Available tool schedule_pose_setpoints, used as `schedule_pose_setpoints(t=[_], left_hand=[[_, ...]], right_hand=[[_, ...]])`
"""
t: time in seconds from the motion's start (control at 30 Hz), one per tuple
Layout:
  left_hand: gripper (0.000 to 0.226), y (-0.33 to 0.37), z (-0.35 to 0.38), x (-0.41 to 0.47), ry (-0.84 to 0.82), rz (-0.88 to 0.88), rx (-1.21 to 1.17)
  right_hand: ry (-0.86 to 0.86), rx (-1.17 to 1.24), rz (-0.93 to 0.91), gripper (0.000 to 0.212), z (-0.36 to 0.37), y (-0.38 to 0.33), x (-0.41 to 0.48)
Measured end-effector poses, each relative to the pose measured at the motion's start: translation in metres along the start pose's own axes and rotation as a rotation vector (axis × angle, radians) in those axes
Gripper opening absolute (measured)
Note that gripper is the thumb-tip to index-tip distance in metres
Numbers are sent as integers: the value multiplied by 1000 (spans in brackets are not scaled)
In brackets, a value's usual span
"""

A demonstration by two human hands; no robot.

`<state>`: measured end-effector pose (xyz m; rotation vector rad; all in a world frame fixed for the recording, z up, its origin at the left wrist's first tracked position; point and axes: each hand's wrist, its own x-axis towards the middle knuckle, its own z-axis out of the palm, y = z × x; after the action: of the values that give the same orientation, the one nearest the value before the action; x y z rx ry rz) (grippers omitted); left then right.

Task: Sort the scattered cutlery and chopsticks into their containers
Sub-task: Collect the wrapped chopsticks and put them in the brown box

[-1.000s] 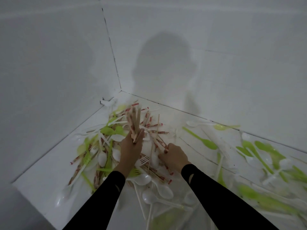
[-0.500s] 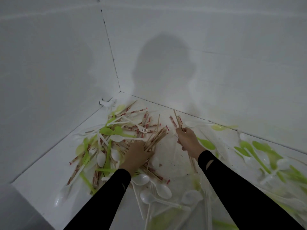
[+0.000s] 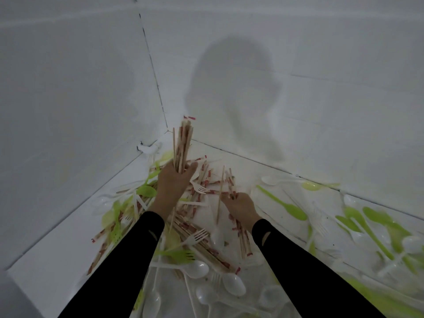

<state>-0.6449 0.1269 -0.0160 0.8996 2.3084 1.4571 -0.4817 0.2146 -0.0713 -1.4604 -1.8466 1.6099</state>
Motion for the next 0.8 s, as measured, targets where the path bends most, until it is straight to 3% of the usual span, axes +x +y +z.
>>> schedule_pose_setpoints(t=[0.17,0.3,0.6,0.8], left_hand=[[59,-40,16,1,-249,-109,251],[52,-54,28,0,-267,-145,402],[36,-26,51,-4,-327,-81,679],[27,7,72,-15,-451,-113,478]], right_hand=[[-5,-151,-11,37,16,5,13],[-36,-217,-20,29,17,8,20],[15,39,1,43,-19,14,14],[84,217,13,30,-75,8,-3]])
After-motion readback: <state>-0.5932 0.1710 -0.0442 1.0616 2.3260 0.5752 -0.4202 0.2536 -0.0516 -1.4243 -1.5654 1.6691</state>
